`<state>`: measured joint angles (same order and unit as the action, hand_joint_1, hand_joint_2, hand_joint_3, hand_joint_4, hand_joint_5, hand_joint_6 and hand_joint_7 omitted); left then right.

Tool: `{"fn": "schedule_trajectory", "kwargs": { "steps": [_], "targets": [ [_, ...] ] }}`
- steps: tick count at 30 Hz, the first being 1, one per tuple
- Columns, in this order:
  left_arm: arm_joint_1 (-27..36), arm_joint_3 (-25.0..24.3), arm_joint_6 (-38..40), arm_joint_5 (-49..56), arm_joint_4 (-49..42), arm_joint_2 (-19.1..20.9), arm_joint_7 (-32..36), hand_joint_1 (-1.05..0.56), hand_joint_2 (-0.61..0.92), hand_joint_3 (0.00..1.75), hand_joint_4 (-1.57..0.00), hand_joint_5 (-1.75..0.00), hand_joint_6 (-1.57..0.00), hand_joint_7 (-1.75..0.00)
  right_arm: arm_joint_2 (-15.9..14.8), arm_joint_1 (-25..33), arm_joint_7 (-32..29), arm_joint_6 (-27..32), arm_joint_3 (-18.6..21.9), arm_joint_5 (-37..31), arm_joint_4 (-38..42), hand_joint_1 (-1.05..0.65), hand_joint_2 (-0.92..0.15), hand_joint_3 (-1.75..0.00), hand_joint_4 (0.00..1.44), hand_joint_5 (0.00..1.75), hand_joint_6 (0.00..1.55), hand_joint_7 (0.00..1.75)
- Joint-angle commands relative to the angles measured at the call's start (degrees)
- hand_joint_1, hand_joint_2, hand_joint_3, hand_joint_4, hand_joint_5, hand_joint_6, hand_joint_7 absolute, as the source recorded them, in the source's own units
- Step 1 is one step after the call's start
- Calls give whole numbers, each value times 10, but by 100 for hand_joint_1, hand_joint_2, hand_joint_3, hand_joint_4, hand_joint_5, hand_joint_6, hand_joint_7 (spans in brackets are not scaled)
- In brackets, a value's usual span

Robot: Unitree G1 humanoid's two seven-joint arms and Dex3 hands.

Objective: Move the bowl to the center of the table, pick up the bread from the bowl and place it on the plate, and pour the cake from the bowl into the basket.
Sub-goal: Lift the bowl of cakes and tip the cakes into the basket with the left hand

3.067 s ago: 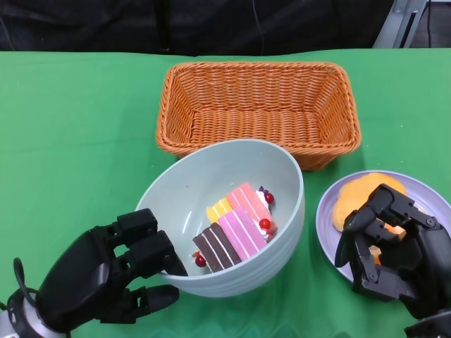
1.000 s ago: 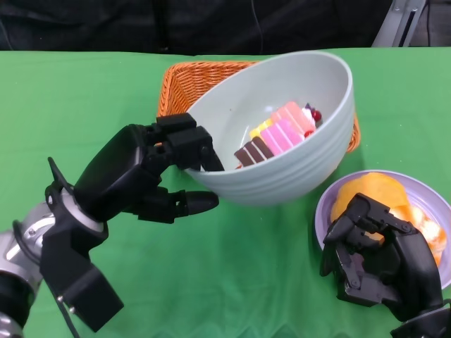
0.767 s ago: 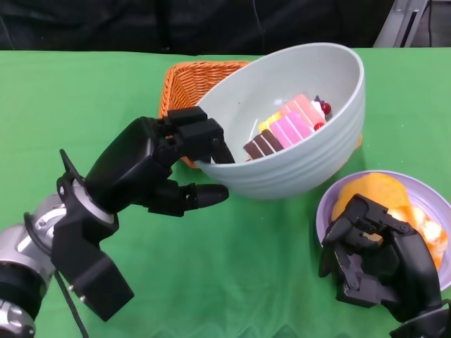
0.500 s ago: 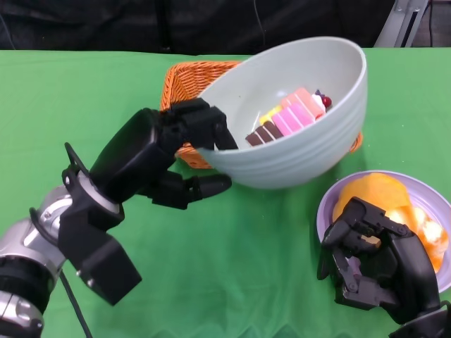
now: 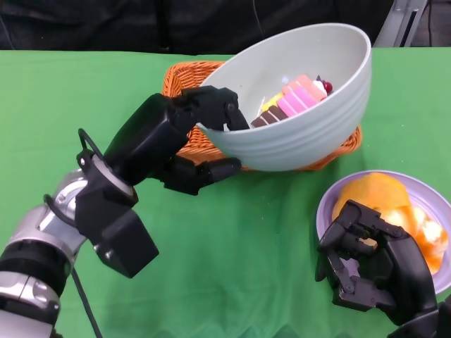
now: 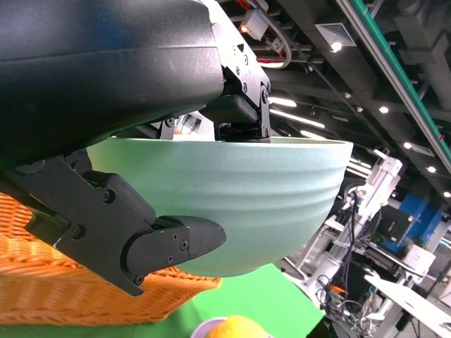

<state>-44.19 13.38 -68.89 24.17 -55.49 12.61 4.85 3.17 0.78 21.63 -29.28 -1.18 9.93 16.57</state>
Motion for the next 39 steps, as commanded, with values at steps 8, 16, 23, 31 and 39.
{"fn": "schedule_trajectory", "kwargs": {
  "steps": [8,16,23,31,39],
  "targets": [
    [-47,-1,20,5,-32,-19,7,-11,58,109,-61,-175,-64,-150,-3,4,-3,-9,-2,0,2,-9,-57,-112,71,174,64,151],
    [-61,0,44,-5,-56,-28,-9,-11,60,111,-60,-175,-62,-152,-2,4,-5,-12,-3,0,6,-9,-57,-113,71,174,64,151],
    [-60,-11,72,-34,-62,-48,-34,-11,61,110,-62,-175,-64,-154,-3,4,-7,-18,-4,-2,9,-8,-57,-113,72,175,63,152],
    [-52,-41,103,-116,-68,-83,-111,-10,62,109,-64,-175,-65,-154,-1,2,-9,-22,-5,-4,15,-8,-57,-114,72,174,64,152],
    [-47,-63,133,-157,-64,-102,-158,-13,65,105,-65,-175,-62,-159,-2,1,-14,-18,-8,-4,15,-8,-57,-114,72,174,65,150]
  ]
}}
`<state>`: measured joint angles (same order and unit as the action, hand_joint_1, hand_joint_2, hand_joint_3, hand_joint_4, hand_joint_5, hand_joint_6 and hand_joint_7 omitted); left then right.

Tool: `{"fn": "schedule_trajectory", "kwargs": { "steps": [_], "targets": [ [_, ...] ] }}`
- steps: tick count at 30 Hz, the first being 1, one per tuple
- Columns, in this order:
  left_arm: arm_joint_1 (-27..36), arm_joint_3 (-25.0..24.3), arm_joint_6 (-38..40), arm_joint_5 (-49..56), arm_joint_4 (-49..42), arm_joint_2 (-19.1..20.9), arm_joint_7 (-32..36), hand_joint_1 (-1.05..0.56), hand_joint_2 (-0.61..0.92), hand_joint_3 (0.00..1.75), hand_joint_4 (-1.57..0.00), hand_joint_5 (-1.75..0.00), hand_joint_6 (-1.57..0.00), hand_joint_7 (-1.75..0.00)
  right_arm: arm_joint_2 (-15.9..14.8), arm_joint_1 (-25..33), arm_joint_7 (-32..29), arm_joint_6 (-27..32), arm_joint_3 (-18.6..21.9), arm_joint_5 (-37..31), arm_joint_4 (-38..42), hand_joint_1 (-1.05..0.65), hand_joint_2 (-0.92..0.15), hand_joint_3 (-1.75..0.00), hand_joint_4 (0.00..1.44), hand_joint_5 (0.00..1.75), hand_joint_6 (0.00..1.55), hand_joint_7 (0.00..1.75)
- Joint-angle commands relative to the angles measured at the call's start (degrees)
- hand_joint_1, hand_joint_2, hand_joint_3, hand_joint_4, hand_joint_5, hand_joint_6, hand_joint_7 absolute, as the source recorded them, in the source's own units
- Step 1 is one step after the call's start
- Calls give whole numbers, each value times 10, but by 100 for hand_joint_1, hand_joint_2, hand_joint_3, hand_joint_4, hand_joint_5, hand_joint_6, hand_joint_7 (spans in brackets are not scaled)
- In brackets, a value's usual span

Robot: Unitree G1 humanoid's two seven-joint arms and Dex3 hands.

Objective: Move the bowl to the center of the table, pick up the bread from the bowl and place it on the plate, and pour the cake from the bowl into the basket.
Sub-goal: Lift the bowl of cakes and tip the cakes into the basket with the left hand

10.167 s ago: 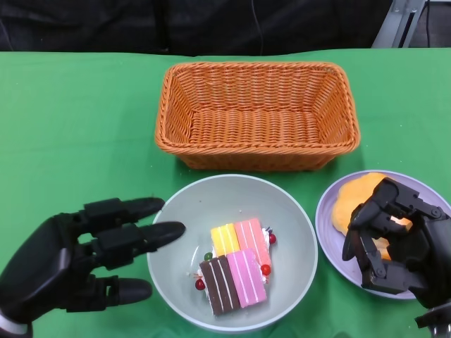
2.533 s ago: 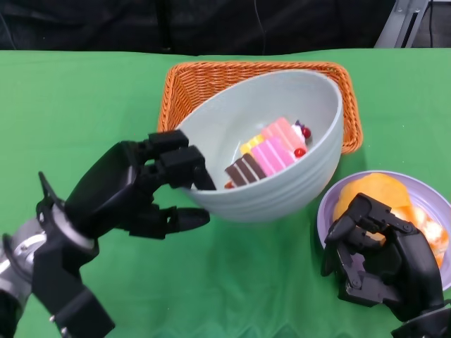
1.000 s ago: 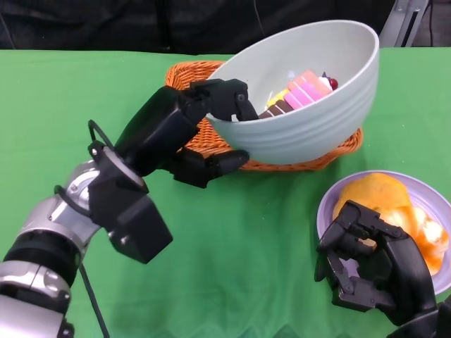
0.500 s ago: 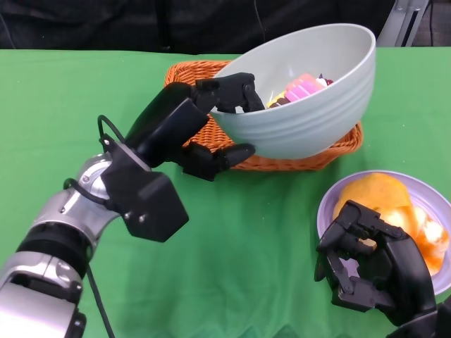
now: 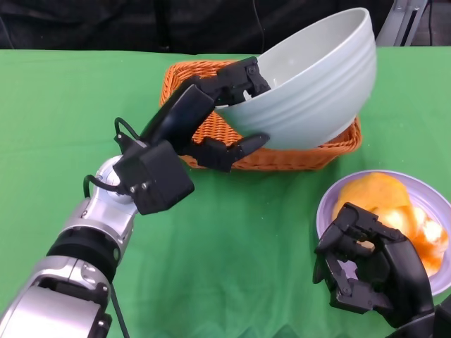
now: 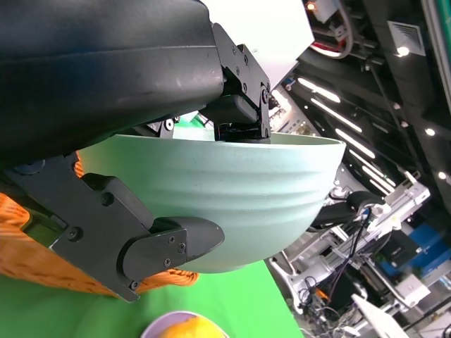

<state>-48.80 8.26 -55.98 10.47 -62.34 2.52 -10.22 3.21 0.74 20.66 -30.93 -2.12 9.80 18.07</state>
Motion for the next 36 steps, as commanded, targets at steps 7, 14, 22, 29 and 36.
{"fn": "schedule_trajectory", "kwargs": {
  "steps": [7,14,22,29,36],
  "targets": [
    [3,-32,30,-34,6,-13,-22,-15,65,102,-68,-175,-62,-157,-3,2,-1,-7,0,4,4,-8,-57,-114,72,173,65,149],
    [2,-61,80,-95,10,-29,-88,-15,66,101,-70,-175,-67,-148,-3,2,-4,-7,-2,1,5,-8,-57,-114,72,174,66,148],
    [0,-93,143,-157,23,-44,-158,-15,66,101,-72,-170,-71,-147,-2,0,-5,-5,-4,3,6,-8,-58,-112,73,174,67,148],
    [-1,-116,197,-195,34,-52,-206,-12,61,106,-76,-166,-75,-149,-2,1,-6,-9,-6,0,6,-9,-56,-114,72,174,66,149],
    [1,-130,227,-206,41,-56,-221,-10,59,111,-80,-161,-78,-146,0,-2,-3,-14,-7,3,12,-8,-56,-115,72,175,66,150]
  ]
}}
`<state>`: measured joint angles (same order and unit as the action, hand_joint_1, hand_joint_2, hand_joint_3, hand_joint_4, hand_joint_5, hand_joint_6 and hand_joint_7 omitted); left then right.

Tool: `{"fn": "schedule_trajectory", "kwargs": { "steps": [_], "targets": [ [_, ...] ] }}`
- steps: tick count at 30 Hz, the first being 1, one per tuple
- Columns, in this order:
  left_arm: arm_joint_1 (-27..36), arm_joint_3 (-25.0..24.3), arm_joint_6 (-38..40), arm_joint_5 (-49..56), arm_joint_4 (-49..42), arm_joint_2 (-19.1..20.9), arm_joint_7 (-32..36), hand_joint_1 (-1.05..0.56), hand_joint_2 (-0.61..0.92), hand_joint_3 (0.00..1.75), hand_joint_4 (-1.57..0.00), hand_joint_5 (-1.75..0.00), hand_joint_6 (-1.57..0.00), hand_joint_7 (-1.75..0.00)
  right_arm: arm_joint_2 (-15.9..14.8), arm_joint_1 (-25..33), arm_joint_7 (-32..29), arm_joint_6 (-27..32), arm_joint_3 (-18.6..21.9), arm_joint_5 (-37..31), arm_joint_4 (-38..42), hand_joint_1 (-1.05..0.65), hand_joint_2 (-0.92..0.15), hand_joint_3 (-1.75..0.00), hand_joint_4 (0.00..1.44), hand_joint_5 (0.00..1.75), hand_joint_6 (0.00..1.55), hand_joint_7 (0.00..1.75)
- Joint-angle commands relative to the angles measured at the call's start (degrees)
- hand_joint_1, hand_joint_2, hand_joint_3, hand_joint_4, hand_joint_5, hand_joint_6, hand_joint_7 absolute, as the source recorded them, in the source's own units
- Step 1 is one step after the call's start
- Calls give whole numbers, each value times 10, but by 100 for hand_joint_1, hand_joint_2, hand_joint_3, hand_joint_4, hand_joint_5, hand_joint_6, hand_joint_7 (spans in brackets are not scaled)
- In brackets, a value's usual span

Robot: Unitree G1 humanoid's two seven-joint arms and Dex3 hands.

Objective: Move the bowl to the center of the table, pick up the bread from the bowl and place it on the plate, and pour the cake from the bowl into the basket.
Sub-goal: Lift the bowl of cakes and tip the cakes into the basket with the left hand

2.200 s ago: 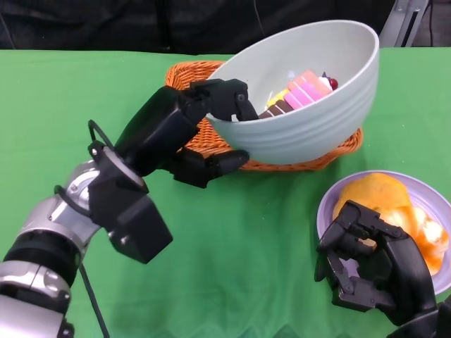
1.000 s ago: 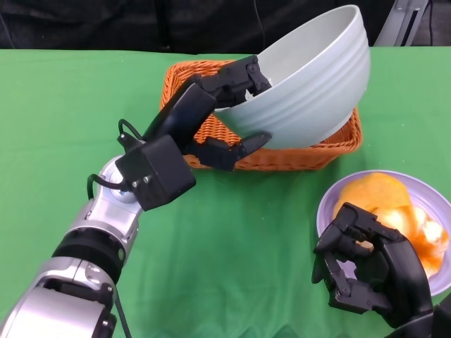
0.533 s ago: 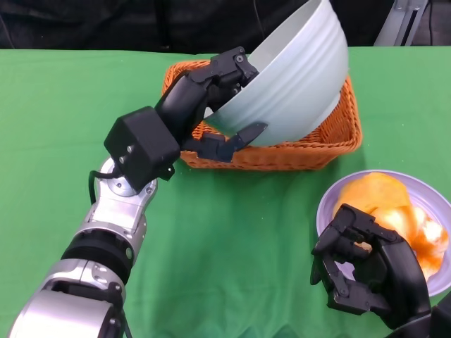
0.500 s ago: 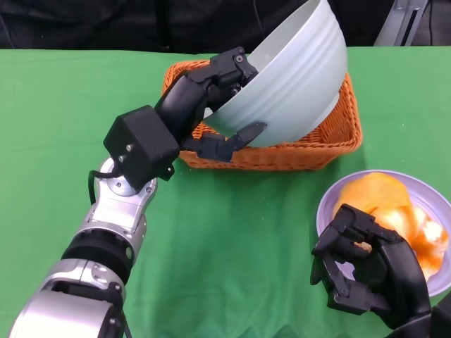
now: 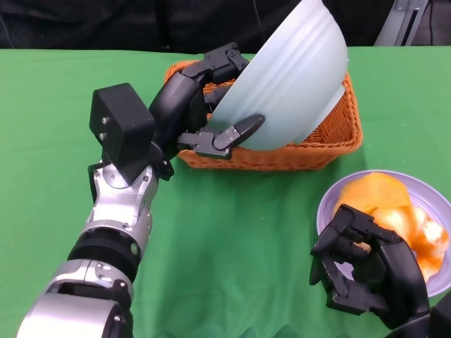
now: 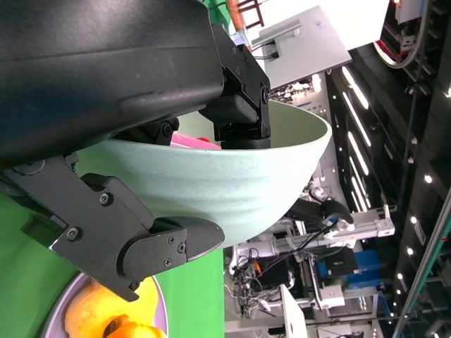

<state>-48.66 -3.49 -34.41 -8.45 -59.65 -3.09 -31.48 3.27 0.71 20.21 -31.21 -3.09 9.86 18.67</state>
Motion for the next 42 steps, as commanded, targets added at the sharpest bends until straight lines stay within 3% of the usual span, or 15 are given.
{"fn": "schedule_trajectory", "kwargs": {
  "steps": [1,14,30,42],
  "targets": [
    [-1,-14,15,-19,15,0,-10,-10,58,111,-80,-161,-79,-146,0,-2,2,-12,2,3,7,-8,-55,-115,72,175,66,150],
    [-4,-44,113,-60,27,-7,-47,-12,57,111,-82,-155,-82,-137,3,-4,4,-10,3,6,11,-8,-54,-118,73,175,66,149],
    [-24,-89,313,-137,55,-4,-84,-12,55,116,-80,-162,-82,-145,1,-6,5,-13,2,2,15,-8,-54,-116,73,174,67,148],
    [-33,-106,369,-153,47,2,-101,-9,49,128,-76,-167,-80,-148,4,-9,9,-17,2,4,21,-7,-55,-117,74,172,67,148]
  ]
}}
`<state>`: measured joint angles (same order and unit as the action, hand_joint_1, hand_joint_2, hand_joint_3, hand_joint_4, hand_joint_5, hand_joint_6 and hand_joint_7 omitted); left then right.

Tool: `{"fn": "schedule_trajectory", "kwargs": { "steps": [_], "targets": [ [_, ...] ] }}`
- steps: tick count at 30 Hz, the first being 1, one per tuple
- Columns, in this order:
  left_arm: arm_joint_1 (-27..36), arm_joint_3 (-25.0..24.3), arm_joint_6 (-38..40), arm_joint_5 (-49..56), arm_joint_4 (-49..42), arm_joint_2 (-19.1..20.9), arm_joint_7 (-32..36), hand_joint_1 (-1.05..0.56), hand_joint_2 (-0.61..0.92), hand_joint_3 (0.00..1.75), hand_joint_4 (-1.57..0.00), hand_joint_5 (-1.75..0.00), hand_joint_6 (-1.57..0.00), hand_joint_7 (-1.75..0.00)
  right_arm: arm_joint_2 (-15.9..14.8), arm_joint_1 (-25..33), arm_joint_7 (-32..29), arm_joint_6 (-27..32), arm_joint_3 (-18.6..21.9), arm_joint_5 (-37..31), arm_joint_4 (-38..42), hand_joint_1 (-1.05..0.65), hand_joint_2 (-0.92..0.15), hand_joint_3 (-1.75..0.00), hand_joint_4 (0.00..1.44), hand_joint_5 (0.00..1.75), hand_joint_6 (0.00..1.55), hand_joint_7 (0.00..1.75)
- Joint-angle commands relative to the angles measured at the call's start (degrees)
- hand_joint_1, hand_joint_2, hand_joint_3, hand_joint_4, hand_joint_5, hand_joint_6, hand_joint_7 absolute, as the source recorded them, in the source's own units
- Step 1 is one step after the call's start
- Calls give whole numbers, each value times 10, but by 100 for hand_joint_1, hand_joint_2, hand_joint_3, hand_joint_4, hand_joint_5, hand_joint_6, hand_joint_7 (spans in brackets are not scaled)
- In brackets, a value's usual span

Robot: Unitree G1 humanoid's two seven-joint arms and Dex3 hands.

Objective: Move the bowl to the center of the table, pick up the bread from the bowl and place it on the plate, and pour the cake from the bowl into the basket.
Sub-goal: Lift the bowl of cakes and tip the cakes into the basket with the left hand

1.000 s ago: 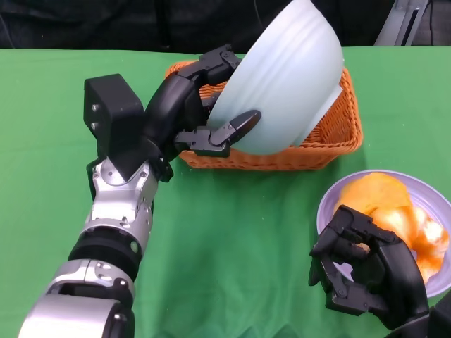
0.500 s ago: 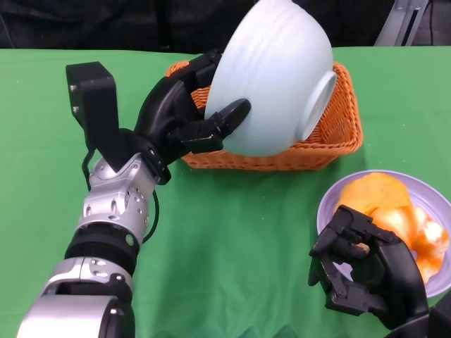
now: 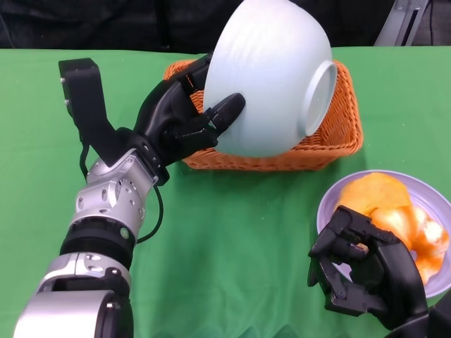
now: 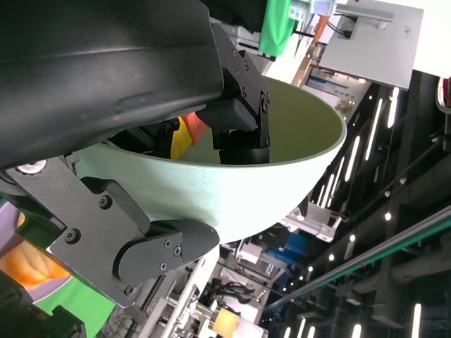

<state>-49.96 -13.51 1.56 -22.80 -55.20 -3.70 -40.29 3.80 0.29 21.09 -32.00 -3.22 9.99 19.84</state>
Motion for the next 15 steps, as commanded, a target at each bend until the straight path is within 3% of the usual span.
{"fn": "schedule_trajectory", "kwargs": {
  "steps": [1,10,15],
  "targets": [
    [-21,-7,12,-10,1,9,-14,-8,49,129,-75,-167,-80,-148,-1,-5,0,-12,4,1,11,-7,-55,-116,74,172,67,148],
    [-27,-19,33,-15,-7,11,-16,-8,50,128,-75,-167,-78,-150,0,-6,2,-16,4,3,16,-7,-55,-117,73,174,67,148],
    [-33,-30,54,-23,-14,12,-20,-8,59,117,-71,-168,-75,-152,1,-7,0,-25,4,0,20,-7,-54,-118,74,174,67,149]
  ]
}}
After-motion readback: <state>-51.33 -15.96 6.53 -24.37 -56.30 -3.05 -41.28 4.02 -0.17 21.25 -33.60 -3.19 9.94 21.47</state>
